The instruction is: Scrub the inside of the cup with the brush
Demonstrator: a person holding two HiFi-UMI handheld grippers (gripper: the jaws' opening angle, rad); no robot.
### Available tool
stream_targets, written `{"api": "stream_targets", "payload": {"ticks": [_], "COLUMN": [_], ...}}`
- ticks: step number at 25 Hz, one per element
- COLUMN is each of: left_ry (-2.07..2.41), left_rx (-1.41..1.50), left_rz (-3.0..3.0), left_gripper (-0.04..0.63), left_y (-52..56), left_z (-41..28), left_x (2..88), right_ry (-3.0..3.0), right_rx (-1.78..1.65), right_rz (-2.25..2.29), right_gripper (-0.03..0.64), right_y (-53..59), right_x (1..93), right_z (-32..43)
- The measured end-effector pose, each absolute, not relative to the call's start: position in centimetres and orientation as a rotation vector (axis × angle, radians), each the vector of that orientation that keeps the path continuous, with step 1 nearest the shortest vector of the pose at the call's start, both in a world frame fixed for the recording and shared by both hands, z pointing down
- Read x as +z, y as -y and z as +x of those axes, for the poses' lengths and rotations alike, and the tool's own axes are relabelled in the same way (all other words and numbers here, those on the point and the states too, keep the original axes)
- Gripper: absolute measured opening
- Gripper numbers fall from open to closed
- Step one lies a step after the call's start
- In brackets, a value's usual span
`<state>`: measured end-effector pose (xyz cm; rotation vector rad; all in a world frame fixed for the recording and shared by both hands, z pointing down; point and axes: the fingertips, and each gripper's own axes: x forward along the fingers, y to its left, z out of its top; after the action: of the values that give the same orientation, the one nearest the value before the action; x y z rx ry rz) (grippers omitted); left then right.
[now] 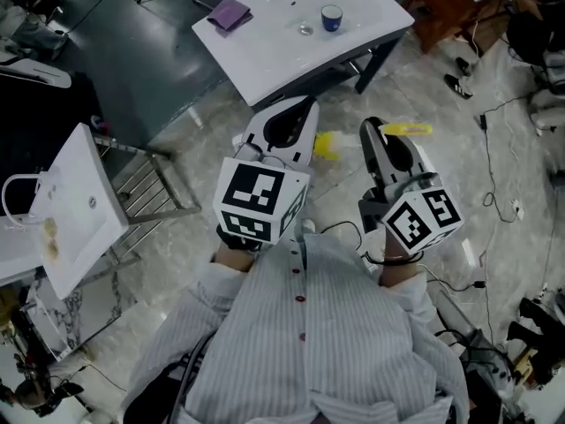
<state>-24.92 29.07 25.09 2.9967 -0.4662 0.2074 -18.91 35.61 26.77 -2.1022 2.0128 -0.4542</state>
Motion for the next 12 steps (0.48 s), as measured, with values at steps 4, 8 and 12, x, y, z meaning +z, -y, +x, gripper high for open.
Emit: {"api": "stream_targets", "payload": {"ticks": [4, 8, 12], "left_ry": [0.419, 0.388, 0.37], "left_rx": [0.236, 0.262, 0.272], "left_rz": [3.001, 3.019, 3.023], "left_gripper": [0.008, 0.008, 0.008], "left_y": [-24.4, -19.6, -15.1], "left_z": [-21.1, -17.5, -14.8], "left_x": [25.5, 25.5, 25.8], "right_ry": [-1.987, -1.957, -1.919], "right_rx": [-0.472, -0.48, -0.471], "right_rz": [-2.126, -2.141, -2.163], "right_gripper": [0.055, 0.055, 0.055], "right_y": [-30.9, -26.1, -22.0], "right_x": [27.1, 26.9, 26.9], "right_z": [-15.5, -11.9, -8.8]}}
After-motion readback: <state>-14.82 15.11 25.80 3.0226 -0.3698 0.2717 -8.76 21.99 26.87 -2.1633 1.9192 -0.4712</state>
